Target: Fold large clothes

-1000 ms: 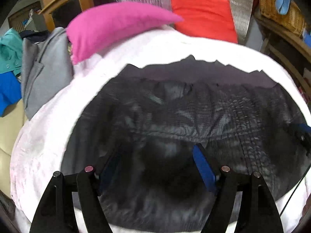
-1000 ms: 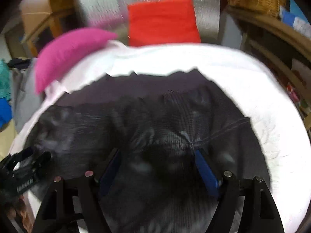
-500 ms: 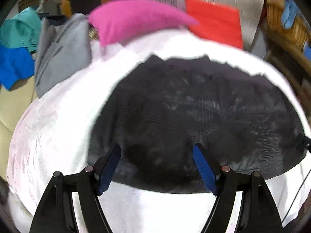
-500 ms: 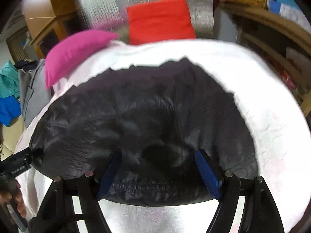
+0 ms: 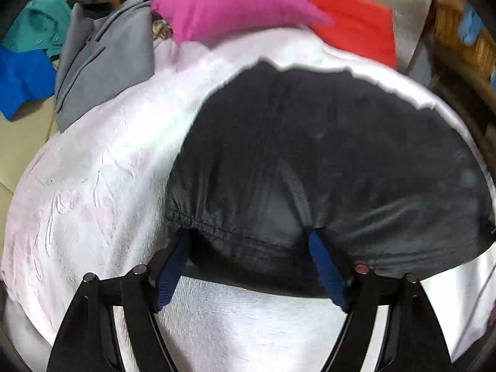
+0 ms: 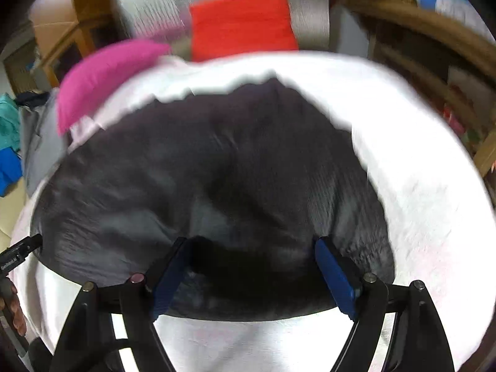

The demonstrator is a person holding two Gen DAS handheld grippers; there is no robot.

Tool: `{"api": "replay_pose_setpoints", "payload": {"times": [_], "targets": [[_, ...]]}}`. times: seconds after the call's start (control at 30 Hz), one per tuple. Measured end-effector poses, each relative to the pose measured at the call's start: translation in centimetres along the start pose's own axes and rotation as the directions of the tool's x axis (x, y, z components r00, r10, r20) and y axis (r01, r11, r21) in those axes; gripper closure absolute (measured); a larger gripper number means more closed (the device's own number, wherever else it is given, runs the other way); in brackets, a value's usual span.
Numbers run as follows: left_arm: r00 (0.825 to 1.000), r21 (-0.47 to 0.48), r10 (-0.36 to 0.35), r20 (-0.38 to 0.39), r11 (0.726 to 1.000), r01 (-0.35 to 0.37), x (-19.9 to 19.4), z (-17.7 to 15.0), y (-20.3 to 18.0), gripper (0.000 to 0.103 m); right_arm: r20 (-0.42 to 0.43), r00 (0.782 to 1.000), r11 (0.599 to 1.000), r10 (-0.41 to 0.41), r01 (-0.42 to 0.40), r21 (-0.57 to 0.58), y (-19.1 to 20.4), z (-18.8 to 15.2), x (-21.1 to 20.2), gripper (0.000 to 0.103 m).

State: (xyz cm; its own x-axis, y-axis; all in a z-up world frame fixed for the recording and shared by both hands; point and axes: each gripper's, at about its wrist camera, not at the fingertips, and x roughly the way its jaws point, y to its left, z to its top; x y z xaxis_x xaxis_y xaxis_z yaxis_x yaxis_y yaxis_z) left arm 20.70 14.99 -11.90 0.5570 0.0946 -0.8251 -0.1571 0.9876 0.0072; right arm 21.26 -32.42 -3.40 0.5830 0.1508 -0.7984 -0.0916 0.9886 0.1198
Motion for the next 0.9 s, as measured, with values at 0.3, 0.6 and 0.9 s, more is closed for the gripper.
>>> {"api": "replay_pose_setpoints", "payload": {"times": [0.3, 0.6, 0.9], "targets": [[0.992, -0.090, -0.079, 0.101, 0.992, 0.088, -3.1, 4.0, 3.8, 0.021, 0.037, 0.995, 0.991, 0.094, -0.097, 0.091, -2.5, 3.6, -2.7, 0.018], [0.955, -0.223, -0.295, -0.034, 0.934, 0.280, 3.5, 8.5, 8.4, 0.021, -0.012, 0.965, 0.921, 0.261, -0.246, 0.302, -10.3, 7.4, 1.6, 0.018], [0.891, -0.301, -0.443, -0.099, 0.867, 0.398, 7.2, 10.4, 7.8, 0.021, -0.063, 0.908, 0.841, 0.414, -0.356, 0.407, -11.8, 7.7, 6.0, 0.018]]}}
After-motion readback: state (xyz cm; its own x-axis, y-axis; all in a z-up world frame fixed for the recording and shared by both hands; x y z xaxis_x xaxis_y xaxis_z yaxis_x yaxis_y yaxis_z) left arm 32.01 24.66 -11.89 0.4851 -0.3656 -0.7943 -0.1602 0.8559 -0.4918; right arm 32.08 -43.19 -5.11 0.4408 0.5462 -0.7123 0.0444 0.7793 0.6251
